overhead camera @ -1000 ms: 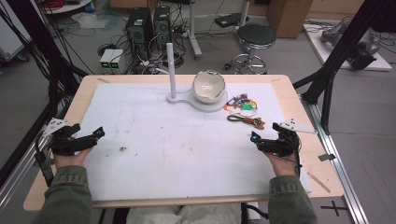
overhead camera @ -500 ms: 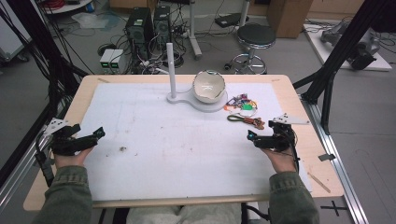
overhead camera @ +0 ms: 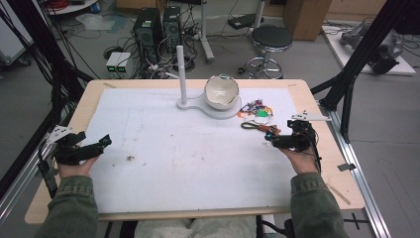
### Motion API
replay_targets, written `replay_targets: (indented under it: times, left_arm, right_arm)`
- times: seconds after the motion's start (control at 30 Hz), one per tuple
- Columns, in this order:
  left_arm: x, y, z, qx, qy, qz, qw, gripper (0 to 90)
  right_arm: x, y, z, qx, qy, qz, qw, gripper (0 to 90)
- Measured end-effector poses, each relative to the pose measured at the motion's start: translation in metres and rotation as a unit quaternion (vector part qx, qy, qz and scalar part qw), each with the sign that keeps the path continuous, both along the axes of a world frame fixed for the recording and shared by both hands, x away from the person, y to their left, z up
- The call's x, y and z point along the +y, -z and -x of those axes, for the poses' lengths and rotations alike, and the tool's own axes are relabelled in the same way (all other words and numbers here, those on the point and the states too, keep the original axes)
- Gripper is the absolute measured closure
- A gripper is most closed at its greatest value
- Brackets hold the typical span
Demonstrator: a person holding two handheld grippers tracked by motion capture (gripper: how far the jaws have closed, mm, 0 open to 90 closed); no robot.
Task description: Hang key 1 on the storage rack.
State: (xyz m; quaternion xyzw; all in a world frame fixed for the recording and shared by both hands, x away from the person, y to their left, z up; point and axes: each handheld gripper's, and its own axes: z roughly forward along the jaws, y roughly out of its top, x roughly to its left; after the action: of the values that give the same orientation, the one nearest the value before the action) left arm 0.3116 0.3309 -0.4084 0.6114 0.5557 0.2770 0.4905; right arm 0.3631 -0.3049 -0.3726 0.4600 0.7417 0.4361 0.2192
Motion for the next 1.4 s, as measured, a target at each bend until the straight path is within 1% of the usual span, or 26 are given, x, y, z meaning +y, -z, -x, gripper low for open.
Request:
replay_targets:
  times: [0.07,0.13,0.4,0.47,0.57,0.63,0.7,0.8,0.9,1.0,1.2,1.4]
  left_arm:
    - [0.000,0.001,-0.001,0.004,0.002,0.000,1.0000,1.7]
    - [-0.001,0.001,-0.001,0.006,0.003,-0.002,1.0000,1.7]
    - [-0.001,0.001,-0.001,0.007,0.003,-0.003,1.0000,1.7]
    - [-0.001,0.001,-0.001,0.008,0.004,-0.003,1.0000,1.7]
    - [-0.001,0.001,-0.002,0.009,0.005,-0.001,0.9999,1.7]
    - [-0.001,0.001,-0.002,0.008,0.006,-0.001,1.0000,1.7]
    - [-0.001,0.001,-0.002,0.007,0.006,0.000,1.0000,1.7]
    - [-0.001,0.001,-0.002,0.008,0.005,-0.001,1.0000,1.7]
    - [-0.001,0.001,-0.002,0.007,0.005,-0.001,1.0000,1.7]
    - [-0.001,0.001,-0.002,0.005,0.005,-0.002,1.0000,1.7]
    - [-0.001,0.001,-0.002,0.005,0.006,-0.002,1.0000,1.7]
    - [-0.001,0.001,-0.001,0.003,0.005,-0.005,1.0000,1.7]
  right_arm:
    - [0.001,-0.002,-0.003,-0.001,-0.001,0.003,1.0000,0.8]
    - [0.002,-0.003,-0.005,0.003,-0.003,0.007,1.0000,0.8]
    - [0.004,-0.007,-0.014,0.013,-0.010,0.010,0.9998,0.8]
    - [0.005,-0.008,-0.016,0.016,-0.011,0.017,0.9997,0.8]
    - [0.006,-0.009,-0.019,0.018,-0.012,0.017,0.9996,0.8]
    - [0.006,-0.009,-0.021,0.018,-0.014,0.021,0.9995,0.8]
    - [0.008,-0.010,-0.026,0.026,-0.016,0.028,0.9991,0.8]
    - [0.009,-0.012,-0.031,0.031,-0.020,0.031,0.9988,0.8]
    - [0.011,-0.015,-0.036,0.035,-0.019,0.044,0.9982,0.8]
    - [0.012,-0.017,-0.038,0.033,-0.022,0.040,0.9984,0.8]
    - [0.011,-0.015,-0.046,0.044,-0.025,0.041,0.9979,0.8]
    - [0.009,-0.014,-0.054,0.055,-0.021,0.046,0.9972,0.8]
